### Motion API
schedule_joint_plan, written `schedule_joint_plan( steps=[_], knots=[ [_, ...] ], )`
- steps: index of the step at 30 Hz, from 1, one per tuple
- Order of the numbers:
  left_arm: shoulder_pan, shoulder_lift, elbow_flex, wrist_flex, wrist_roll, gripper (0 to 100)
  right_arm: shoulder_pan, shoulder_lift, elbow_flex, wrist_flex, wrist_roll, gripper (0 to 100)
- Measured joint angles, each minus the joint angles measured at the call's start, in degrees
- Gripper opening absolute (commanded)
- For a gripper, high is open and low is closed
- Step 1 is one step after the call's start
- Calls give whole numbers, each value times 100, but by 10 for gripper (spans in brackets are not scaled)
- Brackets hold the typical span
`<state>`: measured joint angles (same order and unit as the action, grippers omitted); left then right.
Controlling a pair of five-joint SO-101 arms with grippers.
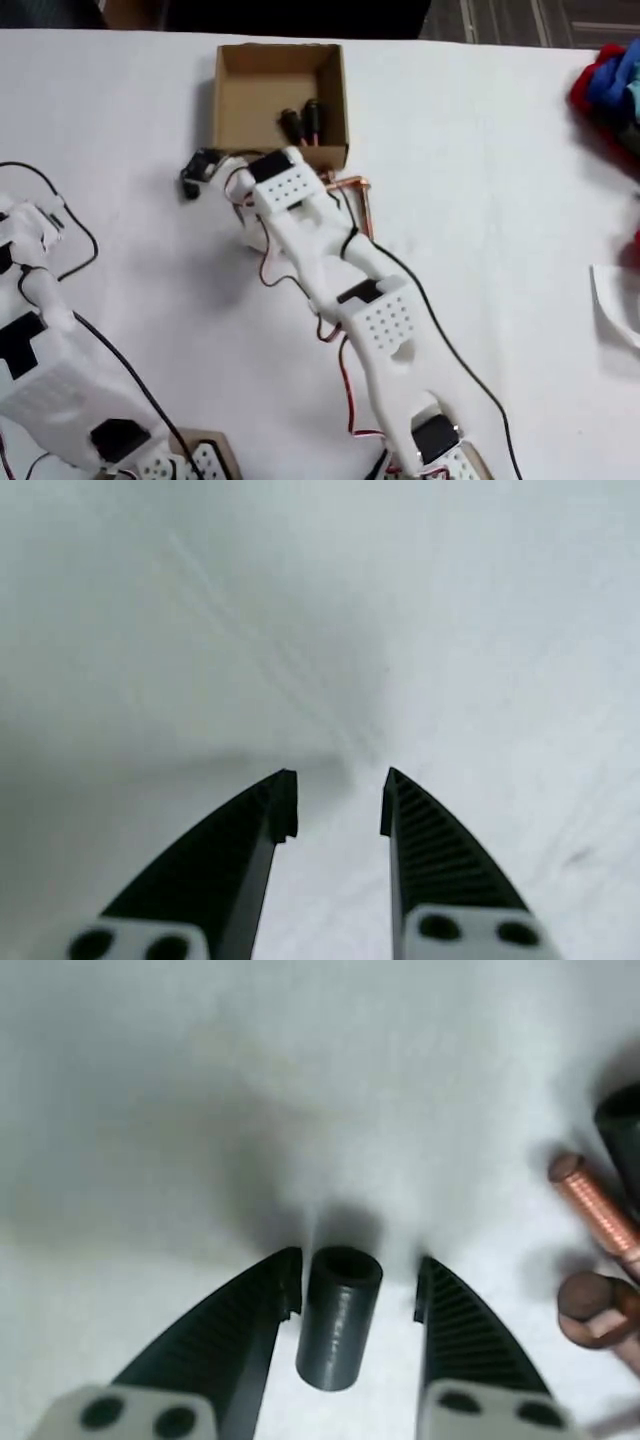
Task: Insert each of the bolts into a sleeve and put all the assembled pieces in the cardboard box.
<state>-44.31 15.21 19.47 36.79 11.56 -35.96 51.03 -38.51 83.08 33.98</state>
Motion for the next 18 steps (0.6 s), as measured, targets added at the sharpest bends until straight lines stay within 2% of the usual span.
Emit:
schedule_joint_plan(
  steps=[15, 18],
  knots=[
    [0, 0, 0, 0, 0, 158, 149, 26, -70, 316, 44, 171],
    [0, 0, 0, 0, 0, 158, 158, 44, -79, 316, 264, 74]
  ],
)
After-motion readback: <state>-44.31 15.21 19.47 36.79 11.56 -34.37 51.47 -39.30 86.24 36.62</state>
